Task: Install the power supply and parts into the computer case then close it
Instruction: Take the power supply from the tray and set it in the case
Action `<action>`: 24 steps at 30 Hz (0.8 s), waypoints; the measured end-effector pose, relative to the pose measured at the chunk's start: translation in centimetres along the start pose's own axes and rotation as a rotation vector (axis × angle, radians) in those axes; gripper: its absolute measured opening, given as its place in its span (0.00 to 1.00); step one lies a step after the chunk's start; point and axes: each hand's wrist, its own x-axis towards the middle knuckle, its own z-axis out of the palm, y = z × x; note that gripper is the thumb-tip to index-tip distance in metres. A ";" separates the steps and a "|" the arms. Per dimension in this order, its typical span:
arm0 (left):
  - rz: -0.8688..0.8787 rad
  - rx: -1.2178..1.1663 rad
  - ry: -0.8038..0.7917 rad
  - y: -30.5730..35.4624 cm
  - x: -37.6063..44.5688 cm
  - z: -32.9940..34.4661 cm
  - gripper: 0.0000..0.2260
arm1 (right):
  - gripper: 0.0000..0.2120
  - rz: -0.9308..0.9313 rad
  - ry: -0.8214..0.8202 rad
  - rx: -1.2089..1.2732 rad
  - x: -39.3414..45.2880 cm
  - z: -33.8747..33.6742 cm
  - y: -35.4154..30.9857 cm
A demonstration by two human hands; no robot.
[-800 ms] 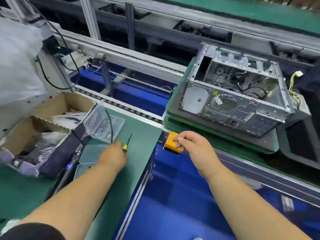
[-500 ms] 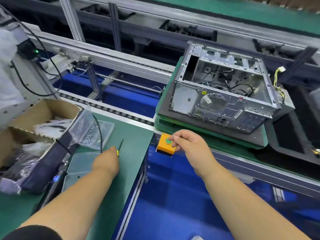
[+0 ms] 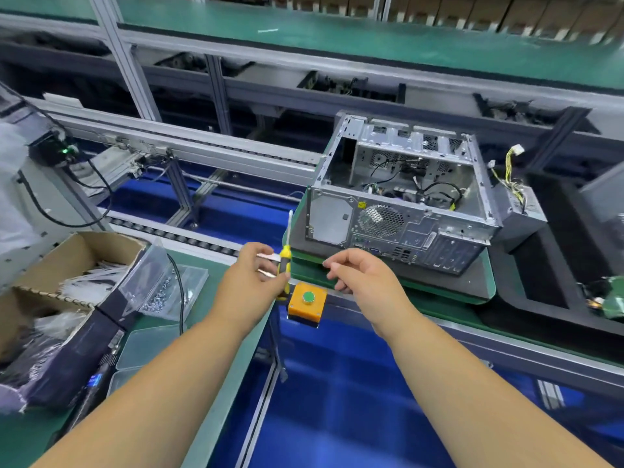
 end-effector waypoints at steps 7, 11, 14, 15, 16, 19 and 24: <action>0.165 -0.014 -0.114 7.9 -1.0 6.5 0.17 | 0.04 0.008 0.043 0.129 -0.2 -4.9 -2.0; 0.229 -0.001 -0.162 11.1 -1.4 10.5 0.17 | 0.07 -0.013 0.084 0.154 -0.7 -8.8 -2.6; 0.258 0.015 -0.185 13.2 -1.4 13.6 0.17 | 0.09 -0.017 0.125 0.153 -1.1 -12.4 -2.9; 0.270 0.023 -0.193 13.8 -1.4 14.6 0.18 | 0.09 -0.024 0.136 0.156 -1.3 -13.7 -3.0; 0.285 0.032 -0.204 14.5 -1.3 15.6 0.18 | 0.09 -0.034 0.148 0.158 -1.4 -14.9 -3.1; 0.339 0.048 -0.256 16.2 -1.1 18.7 0.18 | 0.07 -0.062 0.174 0.163 -1.7 -18.6 -3.0; 0.377 0.084 -0.297 18.0 -0.5 23.0 0.15 | 0.06 -0.076 0.234 0.128 -1.2 -24.7 -2.0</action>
